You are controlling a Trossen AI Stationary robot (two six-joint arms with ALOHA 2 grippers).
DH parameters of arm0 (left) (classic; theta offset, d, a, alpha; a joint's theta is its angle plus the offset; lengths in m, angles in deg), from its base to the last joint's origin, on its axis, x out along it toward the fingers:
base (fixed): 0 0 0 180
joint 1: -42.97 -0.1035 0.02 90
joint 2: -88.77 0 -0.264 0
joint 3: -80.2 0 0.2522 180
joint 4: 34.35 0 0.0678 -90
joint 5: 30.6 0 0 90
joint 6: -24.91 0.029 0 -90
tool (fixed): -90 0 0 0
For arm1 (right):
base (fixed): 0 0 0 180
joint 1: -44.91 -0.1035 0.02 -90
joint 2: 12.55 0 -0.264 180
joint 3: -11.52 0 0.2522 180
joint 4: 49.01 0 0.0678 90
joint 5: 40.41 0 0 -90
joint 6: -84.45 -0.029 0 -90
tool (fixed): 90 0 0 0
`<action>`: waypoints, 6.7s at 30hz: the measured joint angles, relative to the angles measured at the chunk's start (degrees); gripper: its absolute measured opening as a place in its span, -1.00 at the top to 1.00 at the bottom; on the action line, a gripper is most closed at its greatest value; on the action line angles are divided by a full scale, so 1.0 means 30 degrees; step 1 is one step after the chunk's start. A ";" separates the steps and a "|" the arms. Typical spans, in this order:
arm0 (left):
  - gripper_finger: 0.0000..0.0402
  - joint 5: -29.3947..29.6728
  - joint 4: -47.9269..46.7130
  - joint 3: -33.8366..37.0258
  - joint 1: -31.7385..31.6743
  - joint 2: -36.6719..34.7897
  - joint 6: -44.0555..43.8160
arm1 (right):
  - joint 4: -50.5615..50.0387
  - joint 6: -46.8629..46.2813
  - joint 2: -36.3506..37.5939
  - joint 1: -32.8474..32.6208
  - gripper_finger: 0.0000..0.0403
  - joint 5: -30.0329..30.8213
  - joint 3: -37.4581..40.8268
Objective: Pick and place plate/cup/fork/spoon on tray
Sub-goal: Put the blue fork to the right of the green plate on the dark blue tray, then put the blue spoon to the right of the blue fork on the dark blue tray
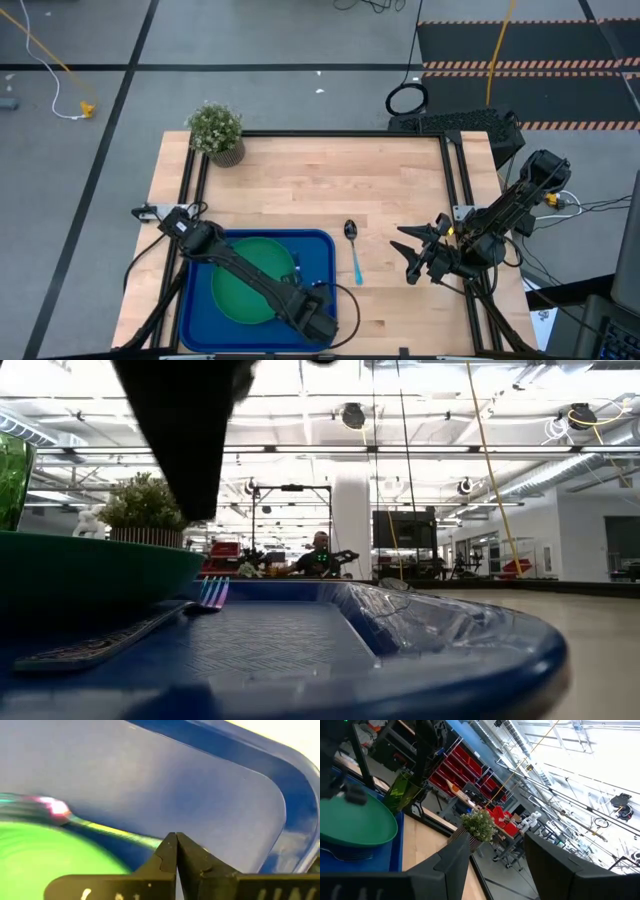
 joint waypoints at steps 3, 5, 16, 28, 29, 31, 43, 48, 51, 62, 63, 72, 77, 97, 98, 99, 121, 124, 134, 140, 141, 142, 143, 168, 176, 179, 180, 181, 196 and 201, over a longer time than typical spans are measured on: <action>0.97 0.0795 -0.1480 -0.0844 0.0052 -0.0015 -0.1075 | -0.0002 0.0022 0.0000 0.0000 0.09 0.0000 0.0000; 0.96 0.1153 -0.1722 -0.0890 0.0025 -0.0022 -0.1672 | 0.0003 0.0048 0.0000 -0.0003 0.09 0.0000 0.0000; 0.95 0.1363 -0.1407 0.1017 0.0023 0.0000 -0.3581 | -0.0004 0.0069 0.0000 -0.0003 0.09 0.0004 0.0000; 0.97 -0.0832 -0.2265 0.1522 0.0031 0.0000 -0.4705 | -0.0011 0.0073 0.0000 0.0000 0.09 0.0007 0.0000; 0.98 -0.1183 -0.2288 0.1522 0.0031 0.0000 -0.4796 | -0.0011 0.0073 0.0000 -0.0002 0.09 0.0007 0.0000; 0.98 -0.1504 -0.2104 0.1522 0.0038 0.0000 -0.4830 | -0.0011 0.0073 0.0000 0.0000 0.09 0.0007 0.0000; 0.97 -0.0976 0.1118 0.1522 0.0217 0.0000 -0.4289 | -0.0096 0.0073 0.0000 0.0000 0.09 0.0007 0.0000; 0.98 -0.0983 0.1219 0.1522 0.0635 0.0000 -0.4631 | -0.0242 0.0073 0.0000 -0.0002 0.09 0.0007 0.0000; 0.98 -0.0976 0.1832 0.1522 0.0866 0.0000 -0.4704 | -0.0243 0.0073 0.0000 -0.0002 0.09 0.0007 0.0000; 0.99 -0.0911 0.2513 0.1543 0.1479 0.0392 -0.4988 | -0.0234 0.0073 0.0000 -0.0004 0.09 0.0000 0.0000; 0.99 -0.0842 0.2489 0.1550 0.1494 0.0428 -0.4968 | -0.0220 0.0073 0.0000 -0.0002 0.09 -0.0007 0.0000; 0.99 -0.0480 0.2409 0.1551 0.1488 0.0867 -0.3908 | -0.0220 0.0073 0.0000 -0.0002 0.09 -0.0029 0.0000; 0.99 -0.0567 0.1907 0.1534 0.1393 0.0843 -0.3034 | -0.0223 0.0073 0.0000 -0.0007 0.09 -0.0036 0.0000; 0.99 -0.0473 0.1278 0.1536 0.1371 0.0954 -0.1615 | -0.0223 0.0073 0.0000 0.0000 0.09 -0.0022 0.0000; 0.99 -0.0473 0.1238 0.1536 0.1371 0.0954 -0.1615 | -0.0223 0.0073 0.0000 -0.0007 0.09 -0.0022 0.0000; 0.99 -0.0459 0.1176 0.1536 0.1370 0.0954 -0.1608 | -0.0223 0.0073 0.0000 0.0000 0.09 -0.0022 0.0000; 1.00 0.0284 0.0812 0.1536 0.1750 0.0954 -0.1866 | -0.0223 0.0073 0.0000 -0.0004 0.09 -0.0022 0.0000; 1.00 0.0633 0.1324 0.1536 0.1750 0.0954 -0.1806 | -0.0223 0.0075 0.0000 -0.0003 0.09 -0.0022 0.0000; 0.99 0.0659 0.1899 0.2039 0.1815 0.0920 -0.1819 | -0.0225 0.0076 0.0000 -0.0004 0.09 -0.0029 0.0000; 0.99 0.0570 0.1892 0.2053 0.1815 0.0918 -0.1747 | -0.0226 0.0076 0.0000 0.0000 0.09 -0.0029 0.0000; 0.99 0.0555 0.1884 0.2053 0.1815 0.0918 -0.1740 | -0.0225 0.0073 0.0000 -0.0006 0.09 -0.0035 0.0000; 0.99 0.0548 0.1884 0.2053 0.1809 0.0918 -0.1739 | -0.0225 0.0076 0.0000 -0.0004 0.09 -0.0035 0.0000; 0.99 0.0540 0.1884 0.2053 0.1812 0.0918 -0.1739 | -0.0226 0.0076 0.0000 0.0000 0.09 -0.0032 0.0000; 0.97 0.9310 -0.2525 -0.3343 0.1576 0.0947 0.2634 | -0.5178 -1.9144 -0.0025 0.1049 0.09 0.2980 -0.0071; 0.97 1.2264 -0.4316 -0.2908 0.1656 0.0976 0.2084 | -1.2714 -2.6003 -0.1147 0.1548 0.09 0.2396 -0.2875; 0.96 1.2437 -0.5152 -0.2914 0.1364 0.0847 0.1979 | -1.6110 -2.8938 -0.1784 0.2385 0.09 0.0400 -0.4235; 0.96 1.2438 -0.5480 -0.2908 0.1254 0.0787 0.1834 | -1.7201 -3.0119 -0.2083 0.2784 0.09 -0.0479 -0.4634; 0.96 1.2445 -0.5598 -0.2908 0.1121 0.0680 0.1683 | -1.8207 -3.1280 -0.2413 0.3199 0.09 -0.1368 -0.4969; 0.96 1.7643 -0.3943 -0.2908 0.2647 -0.0568 0.0731 | -2.2660 -3.9558 -0.7945 0.6317 0.09 -1.0646 -0.7397; 0.96 1.8944 -0.3667 -0.2908 0.3677 -0.0568 0.1344 | -2.6205 -4.0535 -0.9696 0.6404 0.09 -1.0674 -1.0305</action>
